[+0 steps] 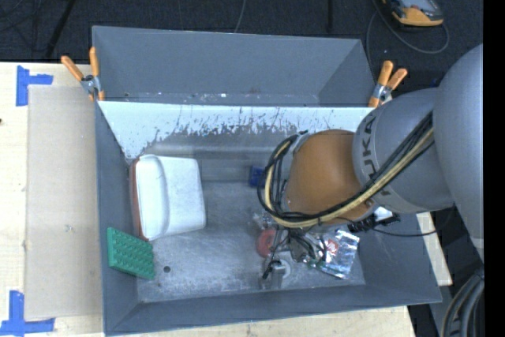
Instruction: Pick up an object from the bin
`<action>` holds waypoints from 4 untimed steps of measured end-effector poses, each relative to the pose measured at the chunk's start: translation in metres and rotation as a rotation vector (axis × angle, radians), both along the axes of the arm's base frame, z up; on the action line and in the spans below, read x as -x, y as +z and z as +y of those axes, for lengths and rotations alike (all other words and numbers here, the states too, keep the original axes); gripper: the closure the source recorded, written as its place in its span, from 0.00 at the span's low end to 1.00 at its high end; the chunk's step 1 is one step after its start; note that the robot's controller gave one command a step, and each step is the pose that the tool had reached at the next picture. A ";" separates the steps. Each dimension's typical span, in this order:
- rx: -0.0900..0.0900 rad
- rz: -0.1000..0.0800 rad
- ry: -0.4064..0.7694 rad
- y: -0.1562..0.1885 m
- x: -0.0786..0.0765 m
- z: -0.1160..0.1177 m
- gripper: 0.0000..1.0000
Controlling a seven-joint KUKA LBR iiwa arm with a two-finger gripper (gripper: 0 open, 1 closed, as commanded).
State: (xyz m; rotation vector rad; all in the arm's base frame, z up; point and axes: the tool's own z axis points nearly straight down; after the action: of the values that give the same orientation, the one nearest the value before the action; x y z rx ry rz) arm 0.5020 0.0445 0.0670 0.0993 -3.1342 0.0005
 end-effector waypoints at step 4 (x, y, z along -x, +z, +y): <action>-0.002 0.004 0.267 0.134 -0.010 0.029 1.00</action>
Offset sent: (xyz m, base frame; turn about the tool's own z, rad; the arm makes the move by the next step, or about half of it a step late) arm 0.0000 0.0000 0.0000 0.0000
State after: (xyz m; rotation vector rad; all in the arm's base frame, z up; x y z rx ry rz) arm 0.5121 0.0740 0.2010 0.5148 -3.0894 -0.0010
